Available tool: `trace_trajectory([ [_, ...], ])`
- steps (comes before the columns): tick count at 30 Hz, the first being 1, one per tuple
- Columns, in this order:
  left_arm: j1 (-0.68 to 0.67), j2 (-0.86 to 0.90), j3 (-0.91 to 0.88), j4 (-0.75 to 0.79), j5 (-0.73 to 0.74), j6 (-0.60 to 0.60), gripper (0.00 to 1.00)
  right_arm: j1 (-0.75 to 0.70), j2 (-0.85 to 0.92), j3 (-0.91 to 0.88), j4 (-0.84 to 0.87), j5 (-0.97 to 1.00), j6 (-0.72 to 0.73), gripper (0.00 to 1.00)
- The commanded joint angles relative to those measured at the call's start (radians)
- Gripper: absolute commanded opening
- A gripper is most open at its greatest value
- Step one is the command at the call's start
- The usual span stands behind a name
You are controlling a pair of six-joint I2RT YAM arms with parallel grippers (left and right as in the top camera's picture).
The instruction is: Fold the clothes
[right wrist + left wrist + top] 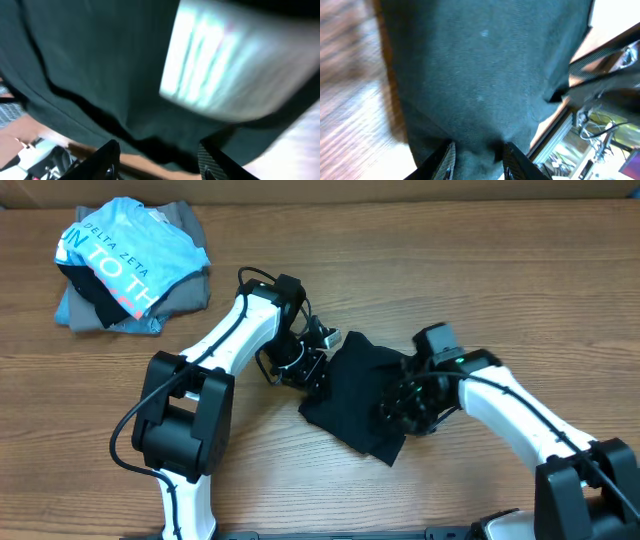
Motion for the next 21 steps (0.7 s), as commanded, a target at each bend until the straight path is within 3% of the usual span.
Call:
trace_trajectory([
  [1, -0.036, -0.003, -0.007, -0.01, 0.042, 0.019, 0.35, 0.043, -0.005, -0.022, 0.0, -0.026, 0.087, 0.55],
  [8, -0.083, -0.003, -0.007, -0.001, 0.034, 0.018, 0.35, 0.063, -0.005, -0.081, -0.009, -0.04, 0.15, 0.57],
  [11, -0.086, -0.003, -0.007, -0.005, 0.01, 0.014, 0.35, 0.052, -0.005, -0.091, -0.082, 0.056, 0.082, 0.58],
  [15, -0.086, -0.003, -0.007, -0.001, 0.0, 0.01, 0.35, 0.007, -0.014, -0.09, -0.085, 0.03, -0.001, 0.58],
  [17, -0.085, -0.003, -0.007, 0.005, -0.019, -0.01, 0.42, -0.024, -0.031, -0.09, -0.085, 0.029, -0.025, 0.58],
  [21, -0.086, -0.003, -0.007, 0.023, -0.032, -0.036, 0.44, -0.052, -0.044, -0.09, -0.093, -0.001, -0.058, 0.6],
])
